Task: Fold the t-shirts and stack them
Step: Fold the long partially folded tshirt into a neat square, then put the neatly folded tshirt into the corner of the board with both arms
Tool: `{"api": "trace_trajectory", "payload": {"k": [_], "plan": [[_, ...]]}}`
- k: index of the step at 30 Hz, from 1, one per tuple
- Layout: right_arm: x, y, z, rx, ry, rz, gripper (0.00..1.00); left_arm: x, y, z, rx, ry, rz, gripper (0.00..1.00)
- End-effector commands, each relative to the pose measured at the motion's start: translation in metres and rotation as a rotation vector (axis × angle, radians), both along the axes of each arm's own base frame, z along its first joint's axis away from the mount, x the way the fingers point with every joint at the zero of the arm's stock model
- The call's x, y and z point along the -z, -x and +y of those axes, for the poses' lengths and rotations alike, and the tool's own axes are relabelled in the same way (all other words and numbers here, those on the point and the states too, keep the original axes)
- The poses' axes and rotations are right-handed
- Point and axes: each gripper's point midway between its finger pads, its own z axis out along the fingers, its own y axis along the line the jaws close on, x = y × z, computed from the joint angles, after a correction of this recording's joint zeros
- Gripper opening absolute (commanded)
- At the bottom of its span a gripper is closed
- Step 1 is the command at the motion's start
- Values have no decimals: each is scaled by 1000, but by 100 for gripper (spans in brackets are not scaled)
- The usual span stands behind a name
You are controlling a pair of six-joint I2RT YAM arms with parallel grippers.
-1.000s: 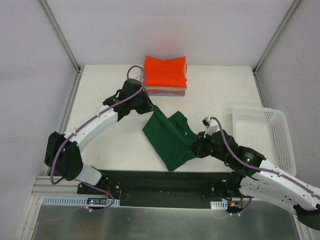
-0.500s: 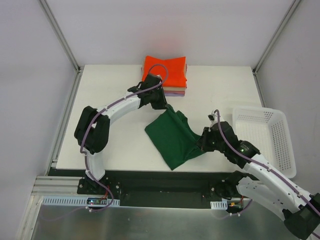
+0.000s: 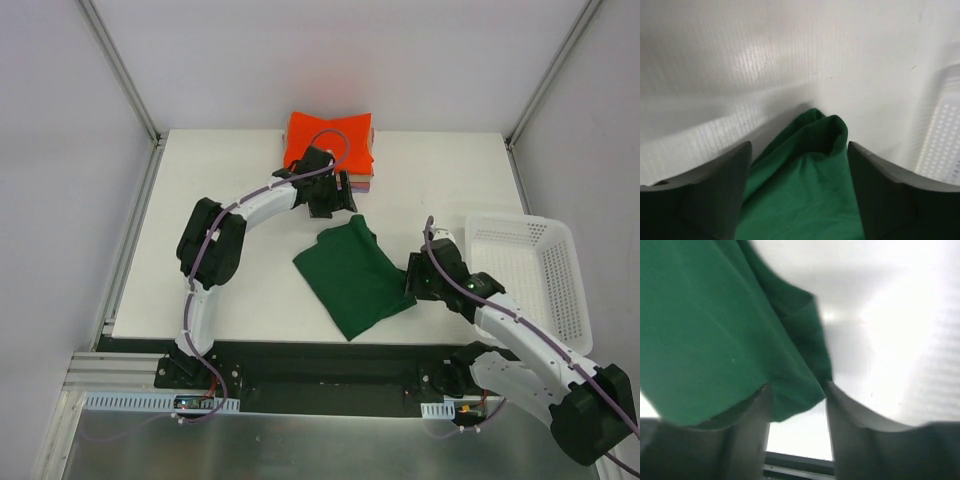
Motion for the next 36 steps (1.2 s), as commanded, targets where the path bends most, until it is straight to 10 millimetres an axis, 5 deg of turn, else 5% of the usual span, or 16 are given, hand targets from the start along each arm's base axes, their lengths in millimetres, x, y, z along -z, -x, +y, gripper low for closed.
{"api": "trace_trajectory", "payload": {"k": [1,3,7,13,17,23,27,32,36], "plan": [[-14,-12,-26,79,122,-33,76,-45,-22,-11,43,83,-118,99],[-29,-16,-26,90,108,-69,90,-59,-17,-12,62,104,-132,99],[-48,-12,-14,24,31,-119,93,-80,3,-1,77,112,-157,99],[-71,15,67,-308,-376,-137,97,-76,66,16,130,132,-90,99],[-56,9,73,-277,-377,-72,98,-44,108,12,193,161,-15,99],[-13,-16,59,-175,-181,64,98,6,119,13,174,137,102,99],[6,-32,61,-168,-111,126,99,22,131,23,131,110,147,99],[19,-75,48,-146,72,85,99,40,178,51,24,50,213,99],[9,-105,72,-269,68,27,99,33,213,55,18,42,187,99]]}}
